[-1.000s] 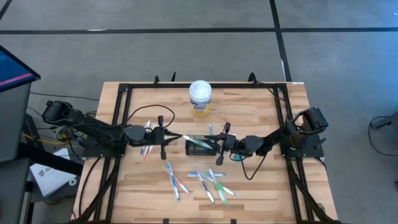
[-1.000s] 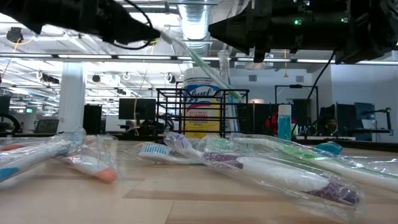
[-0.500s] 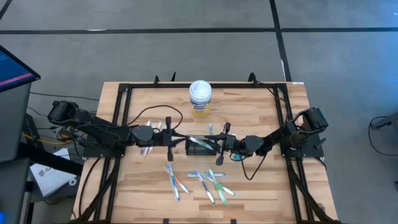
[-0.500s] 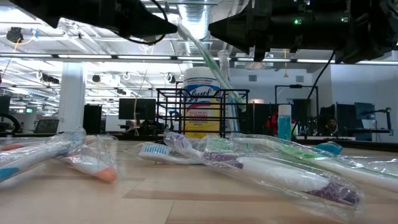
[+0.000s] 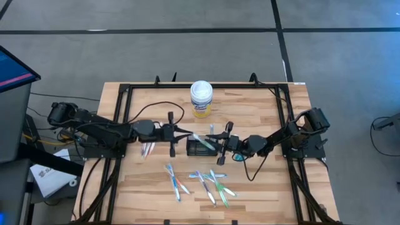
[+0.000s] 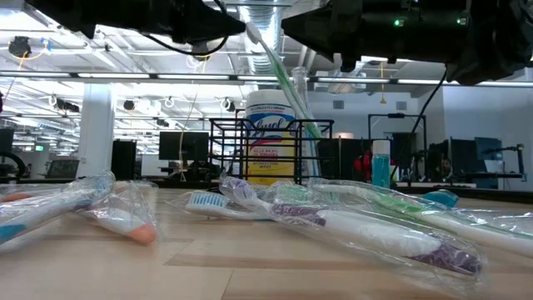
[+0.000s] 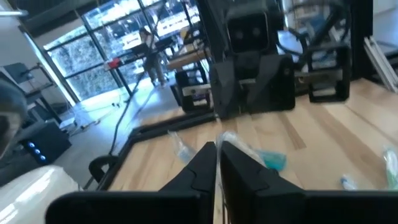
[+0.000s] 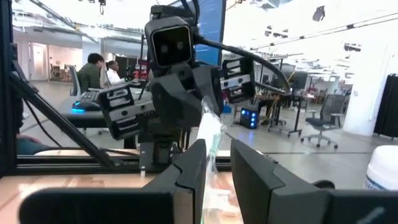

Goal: Pick & Place toothbrushing station
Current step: Put the top right green toothbrush into the black mesh organizer, then put the top blue mouthwash into the black mesh organizer

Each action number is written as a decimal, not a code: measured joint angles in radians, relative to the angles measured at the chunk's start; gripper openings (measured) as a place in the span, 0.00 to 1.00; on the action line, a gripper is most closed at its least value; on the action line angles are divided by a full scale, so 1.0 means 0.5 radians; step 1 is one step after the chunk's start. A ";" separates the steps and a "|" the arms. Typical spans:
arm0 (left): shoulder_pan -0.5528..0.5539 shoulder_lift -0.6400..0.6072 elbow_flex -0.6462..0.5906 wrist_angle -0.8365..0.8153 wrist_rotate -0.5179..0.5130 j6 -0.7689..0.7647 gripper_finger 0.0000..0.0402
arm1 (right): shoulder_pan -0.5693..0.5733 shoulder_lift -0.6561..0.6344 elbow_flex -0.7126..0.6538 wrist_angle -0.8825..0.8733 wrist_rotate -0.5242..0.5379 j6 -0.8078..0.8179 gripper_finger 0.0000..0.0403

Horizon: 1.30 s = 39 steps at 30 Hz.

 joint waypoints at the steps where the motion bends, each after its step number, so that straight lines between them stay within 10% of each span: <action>1: 0.007 0.000 0.000 0.043 0.001 -0.001 0.05 | -0.008 0.000 0.000 0.009 0.000 -0.001 0.16; 15: 0.078 0.246 0.000 0.275 0.177 -0.069 0.10 | -0.052 0.000 0.000 0.086 0.038 -0.072 0.16; 27: -0.081 0.002 -0.099 0.187 -0.055 -0.337 0.11 | 0.185 -0.298 -0.187 0.072 0.936 -0.196 0.16; 39: -0.240 -0.027 -0.303 0.175 -0.054 -0.700 0.11 | 0.269 -0.919 -0.286 -1.514 0.942 0.868 0.16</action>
